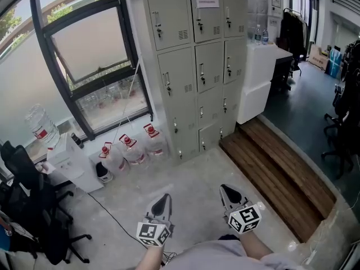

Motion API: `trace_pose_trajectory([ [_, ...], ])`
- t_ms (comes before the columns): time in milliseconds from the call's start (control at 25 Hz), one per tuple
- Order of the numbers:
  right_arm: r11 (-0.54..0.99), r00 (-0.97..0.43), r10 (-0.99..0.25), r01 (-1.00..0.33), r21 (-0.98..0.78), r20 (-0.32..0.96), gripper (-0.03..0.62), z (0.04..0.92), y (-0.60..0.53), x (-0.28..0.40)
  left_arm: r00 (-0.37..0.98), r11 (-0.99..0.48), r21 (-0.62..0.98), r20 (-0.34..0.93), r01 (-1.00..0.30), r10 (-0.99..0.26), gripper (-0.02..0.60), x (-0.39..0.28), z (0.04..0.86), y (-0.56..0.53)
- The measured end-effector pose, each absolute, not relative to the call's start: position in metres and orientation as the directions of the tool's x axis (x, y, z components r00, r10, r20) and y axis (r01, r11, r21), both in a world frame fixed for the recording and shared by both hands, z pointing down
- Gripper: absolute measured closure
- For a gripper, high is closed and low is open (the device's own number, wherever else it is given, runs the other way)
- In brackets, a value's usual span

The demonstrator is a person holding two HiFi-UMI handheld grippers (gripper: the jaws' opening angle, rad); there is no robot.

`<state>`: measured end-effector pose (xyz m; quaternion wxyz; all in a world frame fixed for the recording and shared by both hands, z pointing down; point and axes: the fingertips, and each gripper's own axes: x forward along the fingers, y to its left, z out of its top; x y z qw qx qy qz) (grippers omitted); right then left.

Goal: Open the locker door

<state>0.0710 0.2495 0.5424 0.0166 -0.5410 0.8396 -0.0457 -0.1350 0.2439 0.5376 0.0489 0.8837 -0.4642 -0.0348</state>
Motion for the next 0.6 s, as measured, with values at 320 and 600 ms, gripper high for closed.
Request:
trace_pose_trajectory([
  [320, 0.405, -0.406, -0.914, -0.909, -0.100, -0.011, 0.580, 0.537, 0.238, 0.071, 0.558, -0.556, 0.116, -0.021, -0.823, -0.830, 0.572, -0.139, 0.535, 0.234],
  [600, 0.398, -0.400, -0.916, -0.910, -0.111, -0.004, 0.580, 0.545, 0.207, 0.079, 0.558, -0.555, 0.122, -0.005, -0.823, -0.830, 0.572, -0.136, 0.542, 0.201],
])
